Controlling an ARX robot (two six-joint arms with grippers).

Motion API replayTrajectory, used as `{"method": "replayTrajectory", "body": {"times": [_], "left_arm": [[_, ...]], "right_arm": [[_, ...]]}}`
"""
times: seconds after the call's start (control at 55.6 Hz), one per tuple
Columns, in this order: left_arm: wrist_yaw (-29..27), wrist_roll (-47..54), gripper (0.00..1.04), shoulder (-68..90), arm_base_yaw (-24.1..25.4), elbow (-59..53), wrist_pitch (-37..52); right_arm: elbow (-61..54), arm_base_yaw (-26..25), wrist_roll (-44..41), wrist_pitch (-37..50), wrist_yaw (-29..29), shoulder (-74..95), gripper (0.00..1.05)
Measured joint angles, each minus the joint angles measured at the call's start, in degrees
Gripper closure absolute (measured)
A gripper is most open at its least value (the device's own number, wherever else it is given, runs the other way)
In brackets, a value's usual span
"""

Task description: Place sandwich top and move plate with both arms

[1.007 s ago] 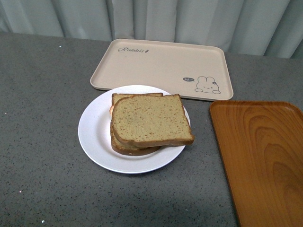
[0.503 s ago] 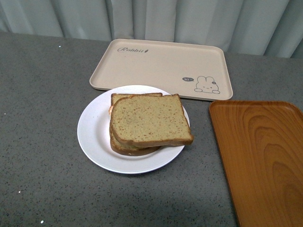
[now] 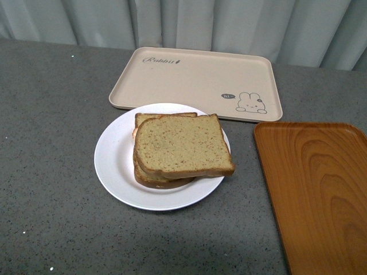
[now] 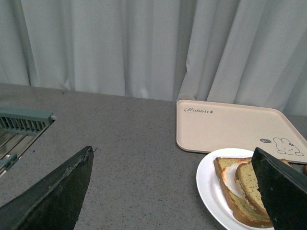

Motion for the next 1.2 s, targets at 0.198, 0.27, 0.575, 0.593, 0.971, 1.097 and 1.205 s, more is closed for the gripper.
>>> {"method": "replayTrajectory", "body": {"times": [0.198,0.27,0.575,0.593,0.971,1.097,1.205], "left_arm": [[0.00,0.00,0.06,0.00,0.00,0.00,0.00],[0.02,0.00,0.06,0.00,0.00,0.00,0.00],[0.00,0.02,0.06,0.00,0.00,0.00,0.00],[0.00,0.00,0.06,0.00,0.00,0.02,0.00],[3.21,-16.33,0.06,44.61,13.46,9.53,5.03],[3.74,-19.28,0.06,65.18,11.54,12.83,13.22],[6.21,-25.24,0.06,78.23,10.49,14.58,21.42]], "right_arm": [[0.00,0.00,-0.02,-4.68,0.00,-4.66,1.04],[0.00,0.00,0.00,-6.01,0.02,-6.01,1.04],[0.04,0.00,-0.04,-16.50,-0.02,-16.09,1.04],[0.04,0.00,-0.04,-16.50,0.00,-16.09,1.04],[0.04,0.00,-0.13,-16.50,-0.02,-16.15,0.35],[0.04,0.00,-0.13,-16.50,-0.04,-16.15,0.08],[0.04,0.00,-0.13,-16.50,-0.02,-16.15,0.09]]}}
